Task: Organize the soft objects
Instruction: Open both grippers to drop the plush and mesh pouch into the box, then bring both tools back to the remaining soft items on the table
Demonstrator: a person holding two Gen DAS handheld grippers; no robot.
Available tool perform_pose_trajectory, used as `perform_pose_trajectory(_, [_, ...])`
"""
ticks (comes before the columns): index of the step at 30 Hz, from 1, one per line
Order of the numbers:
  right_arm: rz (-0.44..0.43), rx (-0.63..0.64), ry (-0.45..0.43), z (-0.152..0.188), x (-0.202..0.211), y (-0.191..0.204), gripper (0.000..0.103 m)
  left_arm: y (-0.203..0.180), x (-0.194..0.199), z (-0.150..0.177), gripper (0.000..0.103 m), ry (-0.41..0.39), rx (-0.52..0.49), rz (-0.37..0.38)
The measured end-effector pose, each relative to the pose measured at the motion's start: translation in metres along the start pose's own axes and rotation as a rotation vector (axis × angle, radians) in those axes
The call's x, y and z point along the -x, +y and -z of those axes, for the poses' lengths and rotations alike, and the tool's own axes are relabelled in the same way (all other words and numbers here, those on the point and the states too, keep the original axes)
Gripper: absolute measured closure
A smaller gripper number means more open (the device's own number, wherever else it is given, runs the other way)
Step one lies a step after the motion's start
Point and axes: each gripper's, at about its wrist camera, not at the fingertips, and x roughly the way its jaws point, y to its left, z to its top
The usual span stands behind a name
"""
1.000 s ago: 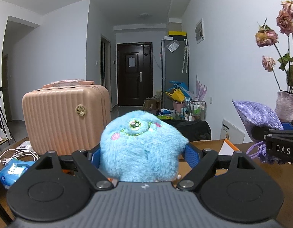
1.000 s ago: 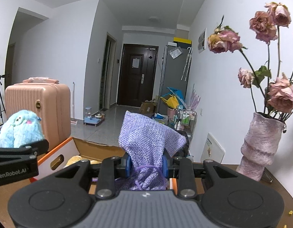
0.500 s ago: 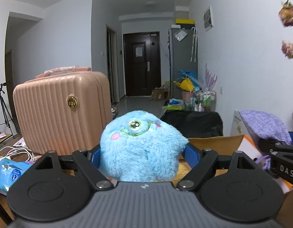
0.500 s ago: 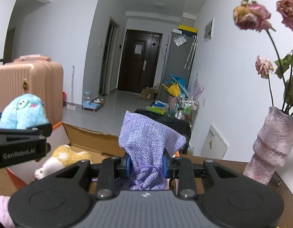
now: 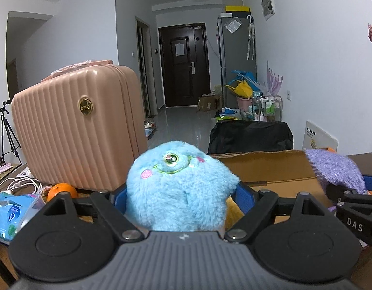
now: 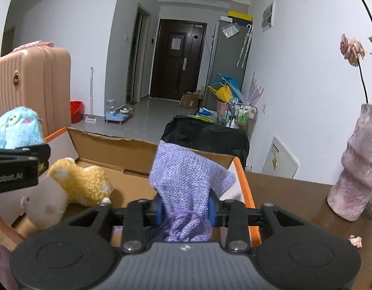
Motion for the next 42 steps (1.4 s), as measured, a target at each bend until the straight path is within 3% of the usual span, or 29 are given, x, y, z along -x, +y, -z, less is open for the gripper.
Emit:
perform_pose_trajectory(2, [0.001,-0.003,0.003,0.002,-0.002,-0.001,0.052,0.002,0.001,0.000,0.007,0.000,0.000,0.008])
perform_pose_trajectory(4, [0.001,-0.008,0.002,0.003,-0.003,-0.003,0.024,0.003,0.003,0.001,0.001,-0.013,0.004,-0.010])
perform_pose_trajectory(6, [0.006,-0.011,-0.014,0.003,0.000,-0.004,0.009,0.005,0.005,0.000,0.000,-0.020,0.013,-0.005])
perform_pose_trajectory(9, [-0.001,-0.022,-0.032,0.002,0.005,-0.006,0.001,0.006,0.006,-0.001,0.000,-0.015,0.029,-0.002])
perform_pose_trajectory(23, [0.001,-0.032,-0.008,-0.004,0.015,-0.010,0.000,0.013,0.022,-0.009,0.000,-0.020,0.061,0.004])
perform_pose_trajectory(42, [-0.006,-0.068,-0.085,-0.011,0.102,-0.025,0.000,0.040,0.087,-0.009,0.000,-0.062,0.080,0.033])
